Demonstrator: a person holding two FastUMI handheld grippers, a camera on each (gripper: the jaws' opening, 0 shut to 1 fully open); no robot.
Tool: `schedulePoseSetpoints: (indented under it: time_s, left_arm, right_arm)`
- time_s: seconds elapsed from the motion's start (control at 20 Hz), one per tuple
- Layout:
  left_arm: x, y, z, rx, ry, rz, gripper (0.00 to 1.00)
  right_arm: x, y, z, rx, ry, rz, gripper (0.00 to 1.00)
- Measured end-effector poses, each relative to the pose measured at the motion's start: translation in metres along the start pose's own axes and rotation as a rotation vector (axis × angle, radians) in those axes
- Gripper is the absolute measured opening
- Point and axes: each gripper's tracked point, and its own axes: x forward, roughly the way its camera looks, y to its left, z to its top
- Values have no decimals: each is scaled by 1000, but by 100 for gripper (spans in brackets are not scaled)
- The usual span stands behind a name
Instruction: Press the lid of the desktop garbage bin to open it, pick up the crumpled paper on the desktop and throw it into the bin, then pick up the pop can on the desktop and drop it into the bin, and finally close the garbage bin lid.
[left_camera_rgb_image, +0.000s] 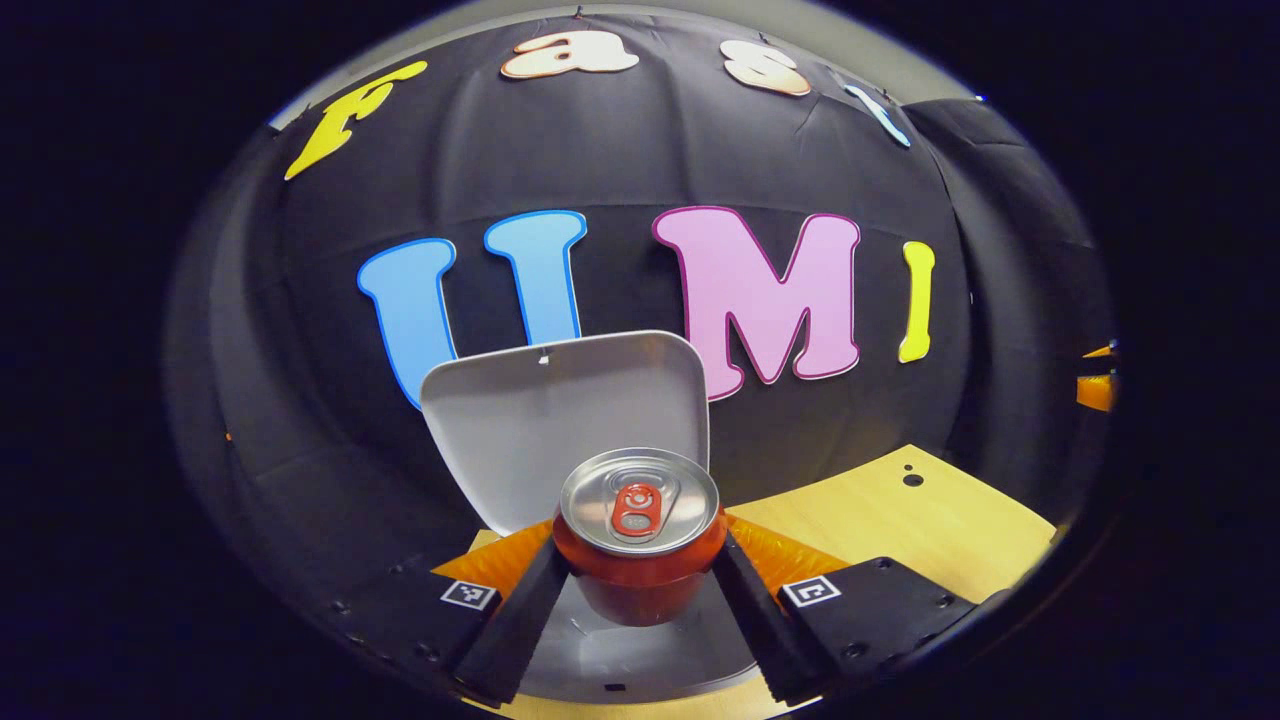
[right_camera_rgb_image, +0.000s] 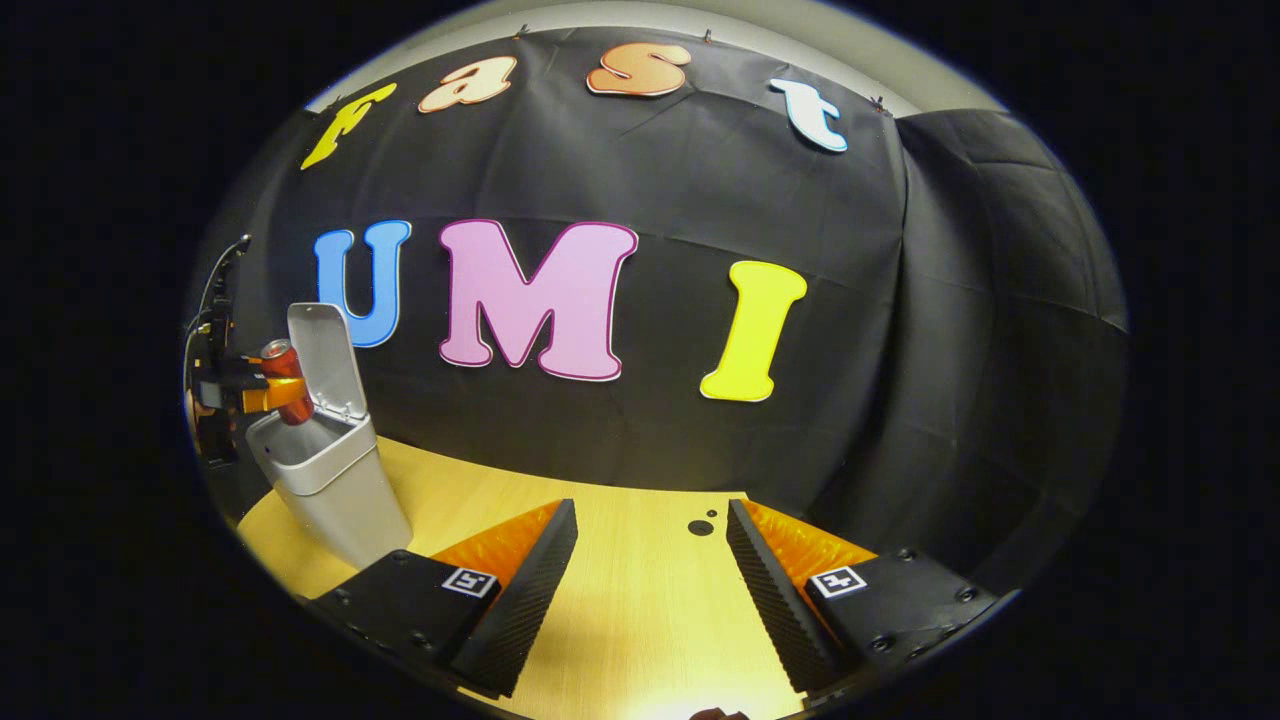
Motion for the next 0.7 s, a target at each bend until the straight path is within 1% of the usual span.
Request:
schedulePoseSetpoints:
  time_s: [0.2, 0.35, 0.45, 0.6, 0.7]
  left_arm:
    - [7, 9, -15, -53, 12, 30, 89]
    - [3, 20, -21, -66, 24, 71, 91]
    - [-1, 25, -12, -81, -3, 96, 93]
    - [-13, 36, 20, -97, -74, 143, 93]
    - [-23, 36, 54, -121, -133, 134, 93]
  right_arm:
    - [-1, 24, -6, 28, 23, 47, 97]
    - [1, 32, -7, -2, 14, 70, 97]
    - [7, 38, -7, -16, 15, 91, 97]
    - [16, 52, 0, 18, 7, 144, 97]
    - [25, 58, 8, 24, -7, 176, 97]
